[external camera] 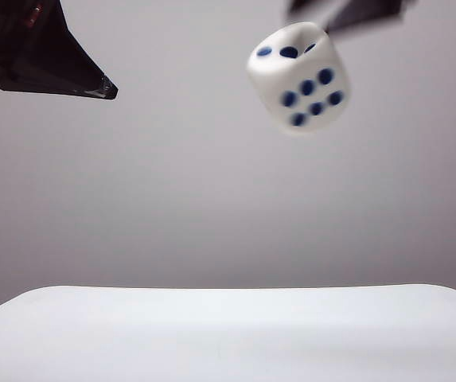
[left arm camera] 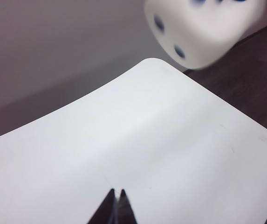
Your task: Pick up the dice on the table and roll the dice.
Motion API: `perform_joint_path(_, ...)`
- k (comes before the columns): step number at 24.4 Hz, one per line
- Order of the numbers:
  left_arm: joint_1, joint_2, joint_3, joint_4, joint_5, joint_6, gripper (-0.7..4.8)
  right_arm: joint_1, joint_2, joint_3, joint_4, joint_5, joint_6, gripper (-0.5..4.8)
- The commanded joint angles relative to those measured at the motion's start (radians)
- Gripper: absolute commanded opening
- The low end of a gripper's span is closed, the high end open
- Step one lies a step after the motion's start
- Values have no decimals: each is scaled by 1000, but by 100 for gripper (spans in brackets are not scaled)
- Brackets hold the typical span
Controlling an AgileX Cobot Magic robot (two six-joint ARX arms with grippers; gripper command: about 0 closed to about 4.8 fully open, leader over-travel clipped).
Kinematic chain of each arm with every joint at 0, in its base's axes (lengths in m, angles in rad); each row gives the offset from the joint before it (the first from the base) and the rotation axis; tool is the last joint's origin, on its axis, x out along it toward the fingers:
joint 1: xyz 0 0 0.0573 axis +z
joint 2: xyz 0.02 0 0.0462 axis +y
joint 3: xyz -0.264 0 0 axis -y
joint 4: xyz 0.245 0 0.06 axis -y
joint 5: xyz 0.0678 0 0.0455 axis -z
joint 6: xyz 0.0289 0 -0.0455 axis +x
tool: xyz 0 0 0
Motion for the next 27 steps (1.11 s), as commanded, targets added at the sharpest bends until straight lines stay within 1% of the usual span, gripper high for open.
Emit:
perform_joint_path(1, 0, 0, 5, 14, 5, 3, -4, 1, -100, 28, 118, 113, -23, 479)
perform_joint_path(3, 0, 0, 5, 14, 5, 2, -3, 1, -153, 39, 140, 156, -35, 479)
perform_joint_path(4, 0, 0, 5, 13, 5, 1, -3, 1, -204, 40, 128, 156, -34, 479)
perform_joint_path(6, 0, 0, 5, 13, 8, 1, -3, 1, -270, 37, 48, 184, -32, 479)
perform_joint_path(10, 0, 0, 5, 13, 8, 1, -3, 1, -315, 36, -138, 250, -30, 479)
perform_joint_path(12, 0, 0, 5, 13, 12, 1, -3, 1, -320, 27, -313, 365, -25, 479)
perform_joint_path(13, 0, 0, 5, 13, 25, 1, -4, 1, -320, 20, -351, 386, -25, 479)
perform_joint_path(15, 0, 0, 5, 13, 41, 0, -4, 1, -322, 2, -395, 384, -19, 479)
perform_joint_path(20, 0, 0, 5, 13, 60, 0, -3, 1, -322, -56, -438, 376, 58, 479)
perform_joint_path(22, 0, 0, 5, 11, 62, 0, -4, 1, -322, -58, -468, 373, 61, 479)
perform_joint_path(26, 0, 0, 5, 12, 111, 1, -4, 1, -328, -58, -510, 400, 80, 479)
perform_joint_path(27, 0, 0, 5, 11, 139, 1, -4, 1, -334, -58, -552, 423, 84, 479)
